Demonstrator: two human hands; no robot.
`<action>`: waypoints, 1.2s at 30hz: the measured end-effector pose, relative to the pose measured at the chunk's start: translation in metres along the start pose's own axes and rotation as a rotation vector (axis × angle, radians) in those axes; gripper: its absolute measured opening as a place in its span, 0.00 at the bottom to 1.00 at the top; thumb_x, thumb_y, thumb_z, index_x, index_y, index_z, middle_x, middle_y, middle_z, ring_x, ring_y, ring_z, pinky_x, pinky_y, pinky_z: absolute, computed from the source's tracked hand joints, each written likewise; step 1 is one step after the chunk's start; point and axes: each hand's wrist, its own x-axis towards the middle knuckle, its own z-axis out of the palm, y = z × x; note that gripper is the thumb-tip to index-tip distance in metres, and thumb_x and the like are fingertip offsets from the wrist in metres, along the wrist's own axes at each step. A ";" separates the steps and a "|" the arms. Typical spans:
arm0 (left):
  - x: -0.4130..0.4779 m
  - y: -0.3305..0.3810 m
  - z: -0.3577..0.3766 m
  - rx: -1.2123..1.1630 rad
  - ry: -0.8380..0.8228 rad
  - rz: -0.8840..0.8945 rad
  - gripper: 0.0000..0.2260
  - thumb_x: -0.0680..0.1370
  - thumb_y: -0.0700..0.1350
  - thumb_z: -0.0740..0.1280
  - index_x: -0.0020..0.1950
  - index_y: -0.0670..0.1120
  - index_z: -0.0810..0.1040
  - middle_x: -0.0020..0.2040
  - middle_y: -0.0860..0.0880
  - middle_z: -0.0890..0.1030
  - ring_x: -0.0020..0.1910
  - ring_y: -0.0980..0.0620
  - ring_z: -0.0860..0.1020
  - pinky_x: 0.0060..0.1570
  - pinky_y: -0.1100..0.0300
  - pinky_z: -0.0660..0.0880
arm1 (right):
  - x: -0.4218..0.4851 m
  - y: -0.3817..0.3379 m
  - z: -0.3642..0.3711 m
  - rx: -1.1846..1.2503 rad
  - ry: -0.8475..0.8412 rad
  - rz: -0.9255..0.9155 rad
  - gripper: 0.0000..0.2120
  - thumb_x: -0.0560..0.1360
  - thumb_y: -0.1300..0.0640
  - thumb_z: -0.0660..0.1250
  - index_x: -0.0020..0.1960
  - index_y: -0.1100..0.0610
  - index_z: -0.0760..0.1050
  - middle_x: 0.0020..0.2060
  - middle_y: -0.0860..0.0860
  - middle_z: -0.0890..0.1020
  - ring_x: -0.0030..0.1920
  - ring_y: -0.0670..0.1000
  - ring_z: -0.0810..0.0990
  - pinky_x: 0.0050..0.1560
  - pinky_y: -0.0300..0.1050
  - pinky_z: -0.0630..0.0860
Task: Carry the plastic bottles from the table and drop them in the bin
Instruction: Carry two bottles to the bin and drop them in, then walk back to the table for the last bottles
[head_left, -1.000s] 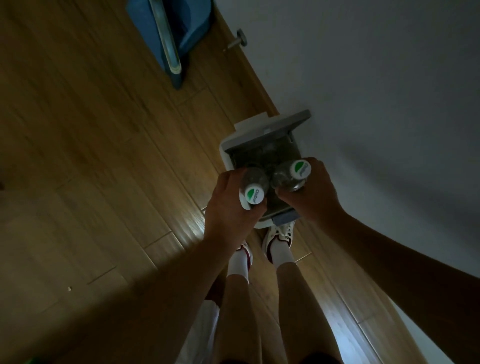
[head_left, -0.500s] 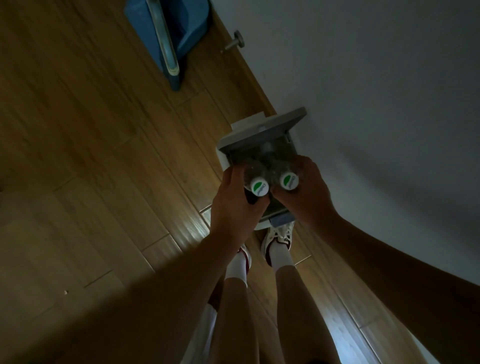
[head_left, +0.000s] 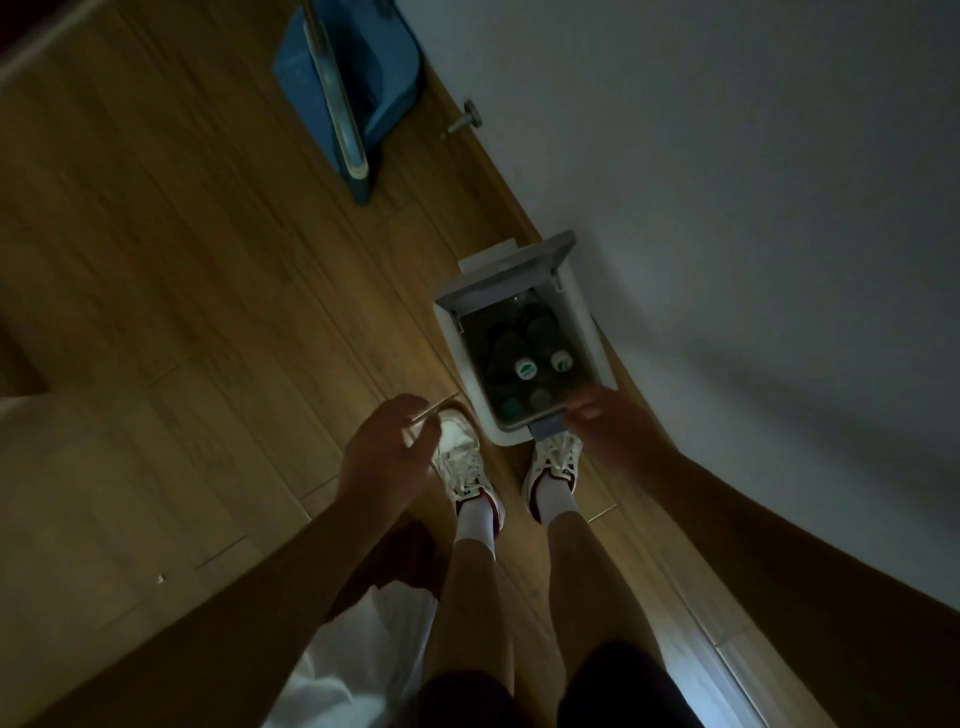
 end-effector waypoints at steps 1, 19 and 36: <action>-0.010 0.001 -0.012 -0.007 -0.001 -0.038 0.14 0.80 0.53 0.66 0.64 0.51 0.79 0.59 0.52 0.82 0.54 0.53 0.80 0.48 0.60 0.77 | -0.010 0.001 -0.003 -0.002 -0.015 0.010 0.07 0.80 0.55 0.64 0.57 0.54 0.77 0.47 0.46 0.80 0.45 0.41 0.79 0.37 0.31 0.68; -0.183 0.115 -0.202 -0.006 -0.188 0.083 0.09 0.84 0.48 0.62 0.49 0.48 0.80 0.53 0.41 0.84 0.53 0.40 0.82 0.53 0.48 0.75 | -0.330 -0.013 -0.107 0.251 0.275 0.004 0.14 0.78 0.51 0.67 0.60 0.58 0.79 0.51 0.54 0.82 0.51 0.51 0.80 0.49 0.41 0.69; -0.246 0.212 -0.143 0.482 -0.537 0.481 0.14 0.84 0.54 0.59 0.56 0.48 0.80 0.52 0.47 0.83 0.53 0.49 0.81 0.48 0.54 0.74 | -0.498 0.135 0.090 0.942 0.704 0.407 0.12 0.78 0.49 0.67 0.58 0.53 0.79 0.47 0.50 0.85 0.47 0.48 0.83 0.52 0.51 0.81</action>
